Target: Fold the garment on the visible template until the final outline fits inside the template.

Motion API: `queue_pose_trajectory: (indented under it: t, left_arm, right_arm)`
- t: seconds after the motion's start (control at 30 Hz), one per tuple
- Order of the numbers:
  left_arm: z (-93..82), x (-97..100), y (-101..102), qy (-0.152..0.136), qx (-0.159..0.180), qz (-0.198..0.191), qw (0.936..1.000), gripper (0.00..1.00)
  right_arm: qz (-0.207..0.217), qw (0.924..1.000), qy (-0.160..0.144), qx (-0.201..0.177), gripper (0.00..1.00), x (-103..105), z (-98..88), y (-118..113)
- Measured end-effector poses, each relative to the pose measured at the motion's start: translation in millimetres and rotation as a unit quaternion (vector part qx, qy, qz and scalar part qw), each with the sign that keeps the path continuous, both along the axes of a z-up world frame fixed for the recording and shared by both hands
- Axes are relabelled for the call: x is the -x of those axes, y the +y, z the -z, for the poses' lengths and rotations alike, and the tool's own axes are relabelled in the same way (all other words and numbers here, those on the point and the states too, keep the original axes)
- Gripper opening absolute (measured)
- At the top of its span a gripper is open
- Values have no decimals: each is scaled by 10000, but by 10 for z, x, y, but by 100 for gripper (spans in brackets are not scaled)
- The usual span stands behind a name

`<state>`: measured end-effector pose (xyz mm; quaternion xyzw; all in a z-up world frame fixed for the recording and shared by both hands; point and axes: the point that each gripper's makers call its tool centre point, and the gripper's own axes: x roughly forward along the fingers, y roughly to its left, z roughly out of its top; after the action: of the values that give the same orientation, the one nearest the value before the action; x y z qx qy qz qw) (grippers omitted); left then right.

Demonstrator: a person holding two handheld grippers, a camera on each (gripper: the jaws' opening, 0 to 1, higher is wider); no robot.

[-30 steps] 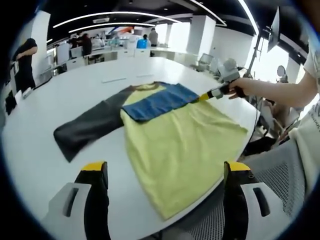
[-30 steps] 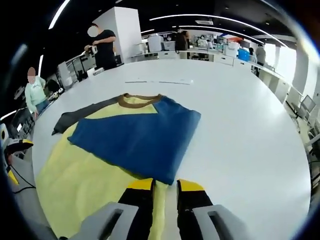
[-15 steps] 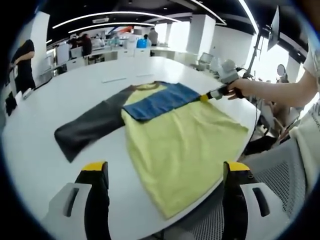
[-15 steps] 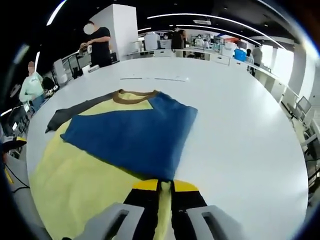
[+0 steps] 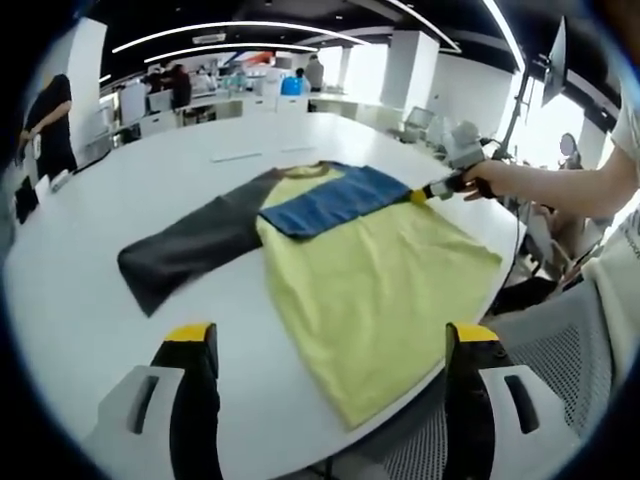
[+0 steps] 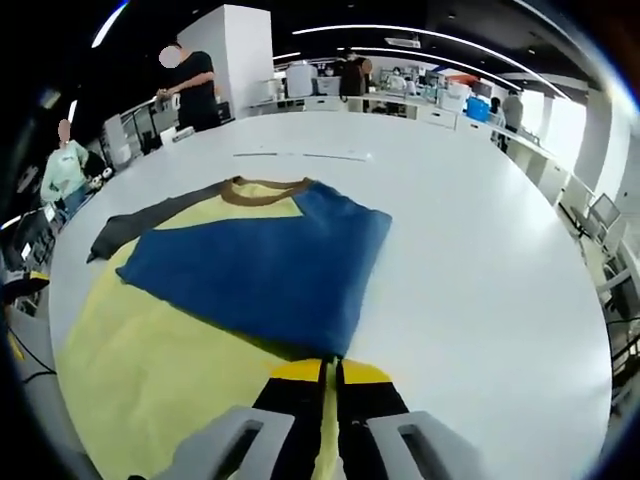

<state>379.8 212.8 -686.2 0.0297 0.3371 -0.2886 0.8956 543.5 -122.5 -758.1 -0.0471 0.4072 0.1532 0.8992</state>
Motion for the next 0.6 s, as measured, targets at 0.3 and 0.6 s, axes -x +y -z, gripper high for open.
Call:
queue_pose_trajectory:
  t: [0.3,0.6]
  left_arm:
    - [8,-2,9,37,4,-19,10000,90]
    - [8,-10,33,53,43,-101,9999,88]
  right_arm:
    - [19,10000,24,19,0,14,8,-40]
    - [-4,10000,-8,24,2,21,5,-43]
